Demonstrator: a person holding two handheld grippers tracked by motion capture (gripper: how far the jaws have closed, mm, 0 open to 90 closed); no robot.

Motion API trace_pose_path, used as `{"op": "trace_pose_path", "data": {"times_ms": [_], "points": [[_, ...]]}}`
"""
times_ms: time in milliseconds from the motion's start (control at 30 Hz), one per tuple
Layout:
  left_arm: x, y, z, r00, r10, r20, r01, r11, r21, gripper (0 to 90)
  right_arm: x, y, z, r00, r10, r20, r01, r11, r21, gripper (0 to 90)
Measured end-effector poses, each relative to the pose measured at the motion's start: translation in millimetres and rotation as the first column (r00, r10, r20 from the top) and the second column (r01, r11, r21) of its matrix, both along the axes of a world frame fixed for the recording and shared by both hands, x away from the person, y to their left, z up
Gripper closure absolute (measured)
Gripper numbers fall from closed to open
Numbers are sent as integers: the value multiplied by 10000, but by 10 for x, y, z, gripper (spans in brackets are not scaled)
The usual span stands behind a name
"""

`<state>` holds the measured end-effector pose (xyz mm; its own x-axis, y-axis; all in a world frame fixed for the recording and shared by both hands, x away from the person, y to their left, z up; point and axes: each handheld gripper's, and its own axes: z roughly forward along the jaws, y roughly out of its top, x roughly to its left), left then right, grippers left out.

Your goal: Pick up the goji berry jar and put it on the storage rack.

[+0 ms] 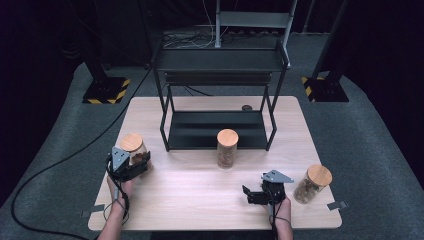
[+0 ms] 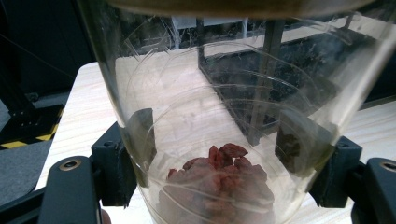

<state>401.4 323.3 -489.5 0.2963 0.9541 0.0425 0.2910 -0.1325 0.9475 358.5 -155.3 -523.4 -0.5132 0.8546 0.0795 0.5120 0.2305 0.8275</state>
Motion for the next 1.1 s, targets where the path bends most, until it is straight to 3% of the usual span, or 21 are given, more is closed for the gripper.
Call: {"op": "trace_pose_path", "data": {"times_ms": [1100], "points": [[-42,-90,77,9992,-358,159,357,9993,55,248,-5,3,1,10000,5,53,-4,10000,-41,29]]}}
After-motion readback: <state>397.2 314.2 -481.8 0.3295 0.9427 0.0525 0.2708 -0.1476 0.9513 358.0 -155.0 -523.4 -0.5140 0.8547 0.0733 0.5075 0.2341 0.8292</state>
